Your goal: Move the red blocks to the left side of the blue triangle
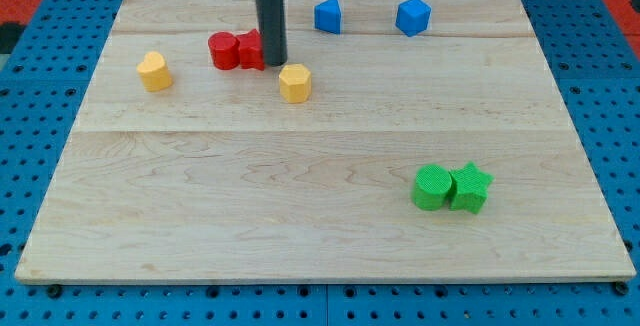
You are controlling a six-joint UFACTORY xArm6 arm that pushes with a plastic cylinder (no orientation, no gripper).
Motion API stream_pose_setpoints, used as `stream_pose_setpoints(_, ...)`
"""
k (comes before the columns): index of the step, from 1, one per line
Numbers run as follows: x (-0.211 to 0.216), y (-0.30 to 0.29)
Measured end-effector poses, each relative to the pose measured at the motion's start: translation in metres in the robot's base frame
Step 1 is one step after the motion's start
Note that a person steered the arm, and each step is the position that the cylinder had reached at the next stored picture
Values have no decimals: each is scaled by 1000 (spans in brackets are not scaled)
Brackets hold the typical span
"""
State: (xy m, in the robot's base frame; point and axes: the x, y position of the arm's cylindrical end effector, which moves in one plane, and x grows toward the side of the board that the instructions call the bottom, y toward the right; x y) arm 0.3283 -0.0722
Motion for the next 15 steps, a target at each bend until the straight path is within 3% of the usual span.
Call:
stream_pose_setpoints(2,-3,-21)
stream_pose_setpoints(4,32,-30)
stream_pose_setpoints(8,-43,-55)
stream_pose_setpoints(11,-54,-37)
stream_pose_setpoints(12,-39,-40)
stream_pose_setpoints(13,-16,-70)
stream_pose_setpoints(15,-40,-111)
